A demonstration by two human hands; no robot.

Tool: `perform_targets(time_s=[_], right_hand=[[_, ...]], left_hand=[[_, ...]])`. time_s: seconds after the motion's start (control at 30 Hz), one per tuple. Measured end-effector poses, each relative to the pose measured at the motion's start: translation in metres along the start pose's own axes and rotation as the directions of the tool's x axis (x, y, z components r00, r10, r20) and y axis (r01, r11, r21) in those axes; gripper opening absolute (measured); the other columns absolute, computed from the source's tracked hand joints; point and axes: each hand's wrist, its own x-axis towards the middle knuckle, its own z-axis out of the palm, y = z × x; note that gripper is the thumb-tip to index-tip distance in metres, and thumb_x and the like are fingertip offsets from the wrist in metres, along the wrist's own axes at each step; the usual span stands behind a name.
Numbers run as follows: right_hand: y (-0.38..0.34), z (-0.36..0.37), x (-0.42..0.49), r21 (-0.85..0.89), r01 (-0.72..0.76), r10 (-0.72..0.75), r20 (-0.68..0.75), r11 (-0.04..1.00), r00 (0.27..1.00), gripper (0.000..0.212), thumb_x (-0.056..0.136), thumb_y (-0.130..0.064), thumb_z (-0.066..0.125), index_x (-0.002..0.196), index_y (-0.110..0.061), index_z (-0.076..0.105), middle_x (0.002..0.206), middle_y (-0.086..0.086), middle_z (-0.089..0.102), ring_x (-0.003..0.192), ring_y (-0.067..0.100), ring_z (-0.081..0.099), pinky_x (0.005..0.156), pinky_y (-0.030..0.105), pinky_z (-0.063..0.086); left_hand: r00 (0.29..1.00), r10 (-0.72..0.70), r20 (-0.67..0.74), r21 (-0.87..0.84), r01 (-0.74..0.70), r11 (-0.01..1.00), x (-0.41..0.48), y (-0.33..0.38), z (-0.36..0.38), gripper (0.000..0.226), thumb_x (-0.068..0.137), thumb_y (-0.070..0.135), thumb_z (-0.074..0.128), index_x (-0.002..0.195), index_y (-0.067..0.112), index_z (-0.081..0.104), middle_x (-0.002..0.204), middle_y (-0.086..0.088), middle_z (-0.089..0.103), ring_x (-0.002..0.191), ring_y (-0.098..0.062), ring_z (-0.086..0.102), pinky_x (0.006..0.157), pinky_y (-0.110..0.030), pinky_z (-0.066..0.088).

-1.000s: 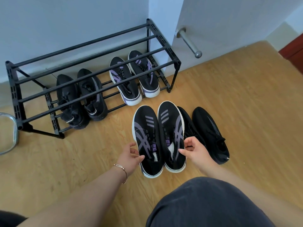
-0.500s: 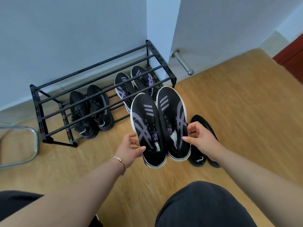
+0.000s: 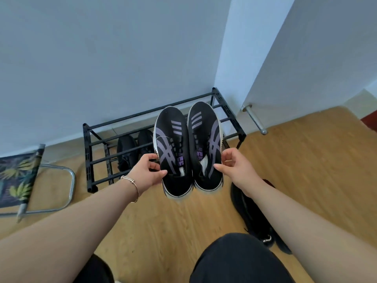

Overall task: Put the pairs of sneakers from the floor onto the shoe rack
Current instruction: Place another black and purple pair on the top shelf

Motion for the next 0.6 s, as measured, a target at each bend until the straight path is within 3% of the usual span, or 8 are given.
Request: perform_targets(time_s=[0.1,0.2,0.3,0.37,0.47,0.6], right_hand=[[-0.021,0.028,0.015,0.006,0.023,-0.024,0.026,1.000,0.999,0.026,0.085,-0.023,0.079,0.104,-0.024,0.061,0.108,0.003,0.068,0.101,0.023,0.067,0.093,0.045,0.058],[-0.042,0.060,0.030,-0.007,0.033,-0.032,0.050,0.999,0.998,0.028,0.087,-0.020,0.078,0.109,-0.019,0.062,0.108,0.003,0.068,0.102,0.021,0.066,0.091,0.035,0.056],[-0.056,0.091,0.043,-0.031,0.022,-0.020,0.048,0.999,0.999,0.029,0.087,-0.018,0.078,0.110,-0.014,0.062,0.105,0.003,0.067,0.094,0.017,0.065,0.079,0.026,0.053],[-0.063,0.111,0.050,-0.054,-0.005,0.009,0.065,0.999,0.998,0.028,0.086,-0.019,0.078,0.109,-0.017,0.062,0.103,0.001,0.067,0.091,0.017,0.065,0.071,0.027,0.055],[-0.069,0.135,0.063,-0.091,-0.035,0.042,0.081,0.995,0.996,0.030,0.083,-0.026,0.080,0.107,-0.023,0.063,0.107,-0.001,0.070,0.098,0.021,0.069,0.088,0.045,0.060],[-0.087,0.160,0.076,-0.143,-0.044,0.057,0.083,0.989,0.995,0.035,0.085,-0.026,0.079,0.115,-0.019,0.062,0.110,-0.003,0.067,0.108,0.022,0.065,0.100,0.044,0.053]], left_hand=[[0.999,-0.026,-0.025,-0.034,0.026,0.999,0.004,0.003,-0.036,0.064,0.088,0.005,0.073,0.141,0.018,0.040,0.120,-0.017,0.059,0.101,-0.034,0.071,0.078,-0.042,0.064],[0.996,-0.056,-0.066,-0.084,0.050,0.995,0.005,0.000,-0.067,0.064,0.088,-0.001,0.071,0.142,0.014,0.039,0.122,-0.021,0.055,0.107,-0.038,0.066,0.076,-0.040,0.062],[0.991,-0.087,-0.101,-0.103,0.077,0.992,0.005,-0.008,-0.093,0.065,0.088,0.000,0.072,0.142,0.014,0.039,0.121,-0.022,0.057,0.107,-0.037,0.067,0.083,-0.045,0.062],[0.987,-0.101,-0.124,-0.082,0.092,0.992,0.007,-0.014,-0.110,0.066,0.087,0.003,0.074,0.143,0.014,0.039,0.119,-0.021,0.059,0.107,-0.036,0.068,0.087,-0.048,0.061],[0.984,-0.113,-0.137,-0.086,0.102,0.991,0.014,-0.020,-0.131,0.067,0.087,0.004,0.074,0.144,0.013,0.039,0.116,-0.019,0.060,0.106,-0.035,0.068,0.089,-0.050,0.061],[0.979,-0.143,-0.148,-0.131,0.124,0.984,0.022,-0.031,-0.150,0.067,0.089,0.001,0.070,0.146,0.011,0.037,0.113,-0.015,0.062,0.103,-0.031,0.068,0.082,-0.044,0.062]])
